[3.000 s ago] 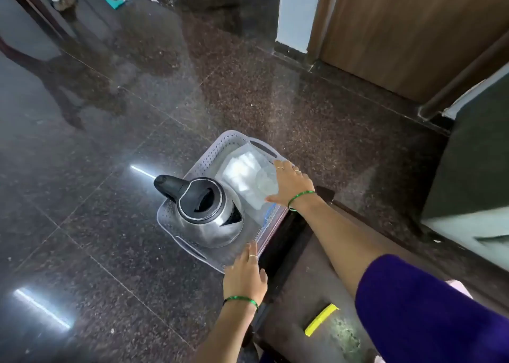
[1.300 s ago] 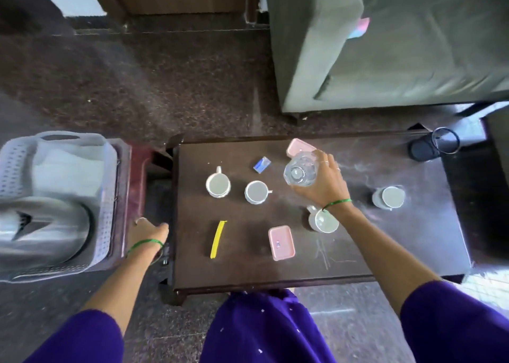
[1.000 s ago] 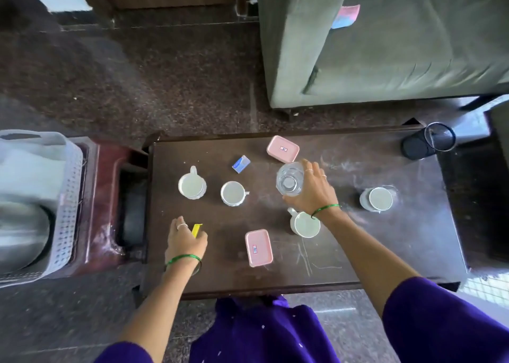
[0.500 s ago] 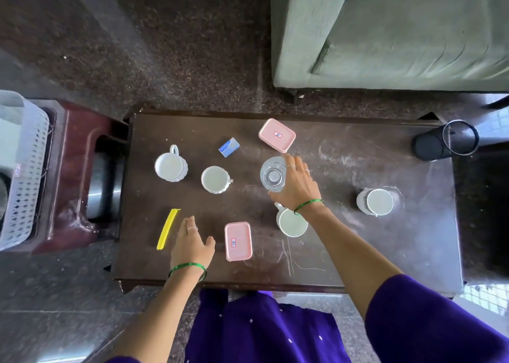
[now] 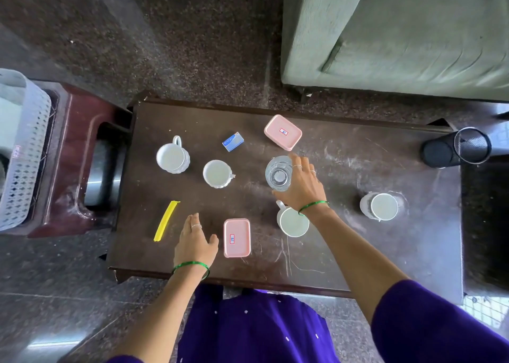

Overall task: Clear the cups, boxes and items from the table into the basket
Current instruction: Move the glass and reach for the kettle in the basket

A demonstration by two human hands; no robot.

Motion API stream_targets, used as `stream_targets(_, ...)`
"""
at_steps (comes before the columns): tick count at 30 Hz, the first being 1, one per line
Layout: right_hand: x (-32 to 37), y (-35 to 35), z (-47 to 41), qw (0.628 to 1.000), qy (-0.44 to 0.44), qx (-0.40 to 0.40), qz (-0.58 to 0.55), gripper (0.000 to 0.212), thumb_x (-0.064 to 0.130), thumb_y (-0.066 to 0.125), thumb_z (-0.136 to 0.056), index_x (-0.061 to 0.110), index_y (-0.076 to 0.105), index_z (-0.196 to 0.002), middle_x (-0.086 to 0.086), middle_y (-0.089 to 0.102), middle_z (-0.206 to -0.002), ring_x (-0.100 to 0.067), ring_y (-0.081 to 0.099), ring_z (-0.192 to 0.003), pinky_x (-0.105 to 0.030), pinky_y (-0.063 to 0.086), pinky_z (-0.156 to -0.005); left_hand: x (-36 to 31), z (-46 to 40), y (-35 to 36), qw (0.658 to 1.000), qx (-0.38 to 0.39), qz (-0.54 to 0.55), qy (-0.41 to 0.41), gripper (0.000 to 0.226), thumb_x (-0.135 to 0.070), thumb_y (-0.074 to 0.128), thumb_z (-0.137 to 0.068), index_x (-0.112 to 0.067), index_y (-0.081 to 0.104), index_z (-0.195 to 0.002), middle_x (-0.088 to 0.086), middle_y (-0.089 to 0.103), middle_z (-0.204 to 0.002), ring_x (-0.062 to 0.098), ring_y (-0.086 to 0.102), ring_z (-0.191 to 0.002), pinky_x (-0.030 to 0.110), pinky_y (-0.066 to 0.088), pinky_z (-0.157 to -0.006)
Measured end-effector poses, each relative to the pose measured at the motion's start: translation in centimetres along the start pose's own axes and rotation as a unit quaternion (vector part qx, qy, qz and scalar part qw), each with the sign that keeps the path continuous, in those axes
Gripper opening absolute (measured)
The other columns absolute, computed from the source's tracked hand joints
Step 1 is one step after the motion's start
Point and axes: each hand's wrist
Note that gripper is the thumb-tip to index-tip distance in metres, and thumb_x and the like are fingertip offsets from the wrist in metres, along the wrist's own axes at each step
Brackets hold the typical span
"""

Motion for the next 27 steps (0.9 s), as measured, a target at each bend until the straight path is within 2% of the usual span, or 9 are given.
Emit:
stream_targets(3, 0.3, -0.1, 0.2, 1.000, 0.008, 0.009, 0.003, 0.094, 0.038, 0.078, -0.065, 0.016, 0.026, -0.140, -0.007, 0.042, -0.127, -0.033, 0.042, -0.119, -0.047, 0.044, -0.090, 0.5, 0.3, -0.1, 1.000, -0.005, 0.013, 0.002, 0.070, -0.023, 0.057, -0.094, -0.008, 0.021, -0.152, 0.006, 0.022, -0.159, 0.026, 0.021, -0.146, 0.044, 0.038, -0.106)
stream_targets(7, 2.0, -0.7, 0.8, 1.000, -0.003, -0.009, 0.022, 0.106, 0.056, 0.073, -0.066, 0.017, 0.017, -0.146, -0.007, 0.034, -0.143, -0.032, 0.032, -0.131, -0.046, 0.029, -0.108, 1.3, 0.8, -1.0, 0.998, -0.032, 0.051, 0.016, 0.073, -0.019, 0.059, -0.093, -0.006, 0.018, -0.152, 0.009, 0.026, -0.158, 0.026, 0.036, -0.140, 0.044, 0.045, -0.100)
stream_targets(9, 3.6, -1.2, 0.9, 0.999, -0.015, -0.036, 0.008, 0.105, 0.057, 0.072, -0.067, 0.016, 0.016, -0.146, -0.008, 0.028, -0.148, -0.032, 0.026, -0.136, -0.046, 0.024, -0.112, 1.9, 1.0, -2.0, 0.997, -0.047, 0.055, 0.027, 0.074, -0.018, 0.058, -0.093, -0.008, 0.017, -0.153, 0.008, 0.028, -0.157, 0.026, 0.042, -0.136, 0.044, 0.047, -0.098)
stream_targets(13, 8.0, -2.1, 1.7, 0.997, -0.059, -0.051, -0.025, 0.096, 0.046, 0.071, -0.073, 0.015, 0.019, -0.147, -0.010, 0.024, -0.151, -0.030, 0.020, -0.140, -0.045, 0.023, -0.112, 3.5, 1.6, -4.9, 0.994, -0.080, 0.066, 0.047, 0.070, -0.015, 0.057, -0.092, -0.012, 0.022, -0.152, 0.005, 0.031, -0.155, 0.028, 0.047, -0.131, 0.045, 0.046, -0.094)
stream_targets(19, 17.0, -1.1, 3.8, 0.988, -0.150, 0.011, -0.046, 0.088, 0.034, 0.069, -0.078, 0.017, 0.017, -0.148, -0.008, 0.018, -0.154, -0.027, 0.013, -0.144, -0.040, 0.019, -0.113, 8.3, 2.3, -11.8, 0.982, -0.170, 0.037, 0.077, 0.063, -0.016, 0.056, -0.092, -0.008, 0.030, -0.149, 0.004, 0.036, -0.153, 0.031, 0.057, -0.119, 0.044, 0.051, -0.086)
stream_targets(24, 26.2, 1.1, 5.7, 0.972, -0.222, 0.057, -0.052, 0.083, 0.031, 0.066, -0.081, 0.017, 0.017, -0.148, -0.005, 0.021, -0.153, -0.026, 0.019, -0.140, -0.038, 0.021, -0.113, 14.9, 2.2, -20.0, 0.956, -0.279, 0.034, 0.087, 0.059, -0.004, 0.064, -0.082, -0.003, 0.046, -0.138, 0.015, 0.057, -0.131, 0.036, 0.065, -0.098, 0.045, 0.054, -0.073)
stream_targets(27, 31.6, 2.9, 6.9, 0.962, -0.256, 0.087, -0.042, 0.080, 0.028, 0.063, -0.084, 0.016, 0.016, -0.148, -0.006, 0.020, -0.153, -0.026, 0.018, -0.141, -0.035, 0.019, -0.114, 19.2, 2.2, -24.2, 0.941, -0.330, 0.041, 0.067, 0.054, -0.001, 0.068, -0.079, 0.000, 0.052, -0.131, 0.017, 0.061, -0.123, 0.041, 0.066, -0.089, 0.045, 0.053, -0.068)
Point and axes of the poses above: each hand's wrist, its own z-axis away from the middle knuckle, its own y-axis out of the palm, x = y × z
